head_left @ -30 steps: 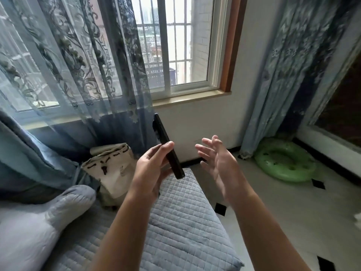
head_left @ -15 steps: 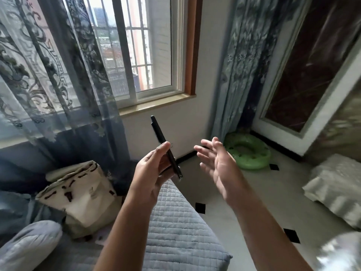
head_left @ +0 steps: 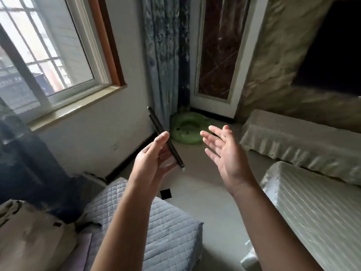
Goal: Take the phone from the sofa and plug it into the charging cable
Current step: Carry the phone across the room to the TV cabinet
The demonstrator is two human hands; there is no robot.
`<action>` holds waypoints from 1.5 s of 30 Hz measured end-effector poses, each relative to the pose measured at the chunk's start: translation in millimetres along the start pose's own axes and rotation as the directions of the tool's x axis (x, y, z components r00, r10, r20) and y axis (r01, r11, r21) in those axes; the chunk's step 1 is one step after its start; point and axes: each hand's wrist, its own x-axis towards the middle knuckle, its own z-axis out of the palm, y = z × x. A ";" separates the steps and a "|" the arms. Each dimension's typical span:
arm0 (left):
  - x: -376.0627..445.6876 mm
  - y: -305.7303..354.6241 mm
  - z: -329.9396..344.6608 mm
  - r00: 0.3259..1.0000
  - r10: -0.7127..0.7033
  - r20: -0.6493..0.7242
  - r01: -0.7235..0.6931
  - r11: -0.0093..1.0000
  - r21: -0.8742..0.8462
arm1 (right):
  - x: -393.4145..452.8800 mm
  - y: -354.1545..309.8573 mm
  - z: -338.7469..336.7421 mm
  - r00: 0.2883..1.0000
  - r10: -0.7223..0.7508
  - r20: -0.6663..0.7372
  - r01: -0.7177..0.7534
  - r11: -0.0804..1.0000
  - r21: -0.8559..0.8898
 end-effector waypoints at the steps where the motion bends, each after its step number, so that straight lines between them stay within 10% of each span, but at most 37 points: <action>1: 3.3 -1.4 13.8 1.000 -0.002 0.025 0.002 1.000 0.017 | 2.7 -6.8 -11.2 1.000 -0.007 -0.017 0.007 1.000 0.018; 21: 89.6 -111.0 263.1 0.975 -0.221 0.023 0.220 0.974 0.061 | 82.0 -74.4 -261.2 0.990 0.040 -0.137 -0.011 0.978 0.208; 45: 373.2 -128.6 318.2 0.946 -0.232 0.224 0.233 0.972 0.026 | 316.8 -106.9 -290.8 0.932 -0.044 -0.360 0.054 0.998 0.017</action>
